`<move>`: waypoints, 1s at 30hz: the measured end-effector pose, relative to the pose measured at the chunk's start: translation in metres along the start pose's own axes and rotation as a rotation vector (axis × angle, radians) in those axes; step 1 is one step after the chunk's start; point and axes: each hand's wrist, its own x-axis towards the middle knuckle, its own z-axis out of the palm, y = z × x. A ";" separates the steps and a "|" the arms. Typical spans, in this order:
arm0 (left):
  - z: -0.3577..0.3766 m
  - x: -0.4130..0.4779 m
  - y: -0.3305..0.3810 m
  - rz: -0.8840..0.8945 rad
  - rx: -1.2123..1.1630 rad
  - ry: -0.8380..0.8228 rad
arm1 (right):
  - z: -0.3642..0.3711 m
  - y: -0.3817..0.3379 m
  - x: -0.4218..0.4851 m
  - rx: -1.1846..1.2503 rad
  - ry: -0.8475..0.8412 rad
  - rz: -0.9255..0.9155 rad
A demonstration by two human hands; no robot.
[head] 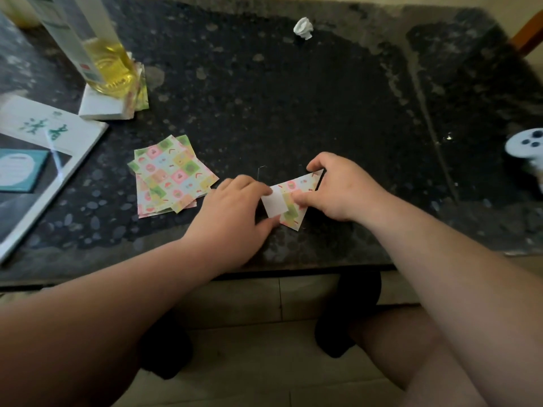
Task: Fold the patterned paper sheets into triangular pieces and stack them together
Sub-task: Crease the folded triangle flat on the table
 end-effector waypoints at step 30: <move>-0.007 0.004 0.025 -0.346 -0.179 -0.198 | 0.002 0.000 -0.035 -0.068 -0.278 -0.395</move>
